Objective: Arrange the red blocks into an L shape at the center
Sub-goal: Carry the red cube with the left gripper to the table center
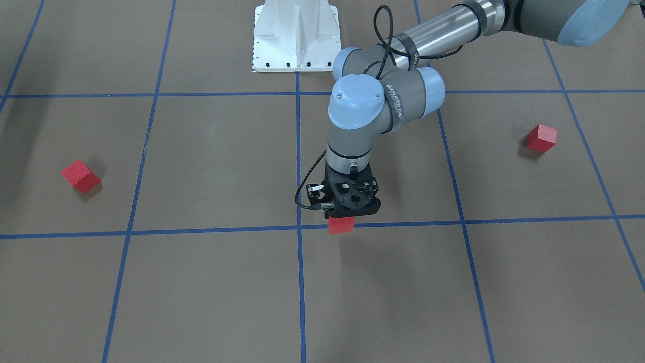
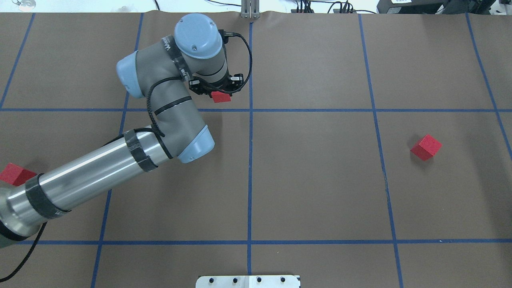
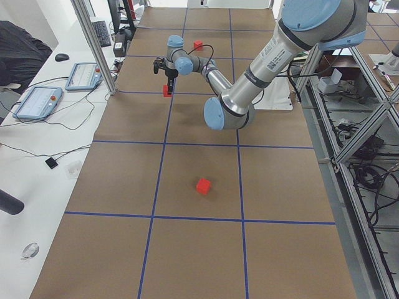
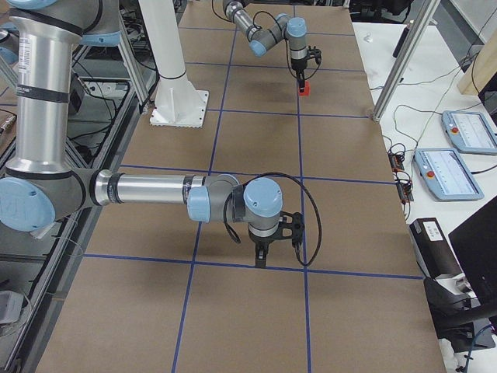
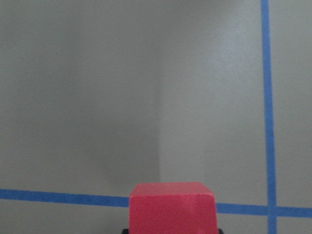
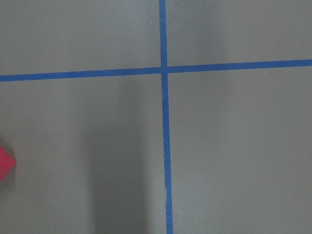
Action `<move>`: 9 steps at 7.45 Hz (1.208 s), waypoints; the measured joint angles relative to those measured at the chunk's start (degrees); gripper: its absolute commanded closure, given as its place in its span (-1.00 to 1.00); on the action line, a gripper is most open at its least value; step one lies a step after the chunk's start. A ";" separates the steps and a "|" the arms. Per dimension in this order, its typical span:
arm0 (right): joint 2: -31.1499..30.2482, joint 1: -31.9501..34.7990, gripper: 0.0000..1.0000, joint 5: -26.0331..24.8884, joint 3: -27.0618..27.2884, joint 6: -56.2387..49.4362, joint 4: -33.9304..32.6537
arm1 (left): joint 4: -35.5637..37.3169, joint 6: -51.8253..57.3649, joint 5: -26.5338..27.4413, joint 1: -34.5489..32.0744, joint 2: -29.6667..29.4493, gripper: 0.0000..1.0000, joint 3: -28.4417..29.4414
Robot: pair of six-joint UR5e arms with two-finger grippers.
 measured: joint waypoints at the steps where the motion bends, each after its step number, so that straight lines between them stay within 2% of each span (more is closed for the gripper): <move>1: 0.00 0.00 -0.98 0.02 0.00 0.00 0.00 | 0.79 -0.30 -0.08 0.93 -2.09 1.00 1.85; 4: 0.00 0.00 -0.98 -0.02 0.00 0.00 0.00 | 1.61 -1.36 -1.06 4.10 -3.02 1.00 1.13; 9: -0.19 0.00 -0.98 -0.02 -0.07 -0.02 -0.05 | 2.47 -2.94 -2.19 7.56 -0.34 1.00 -2.33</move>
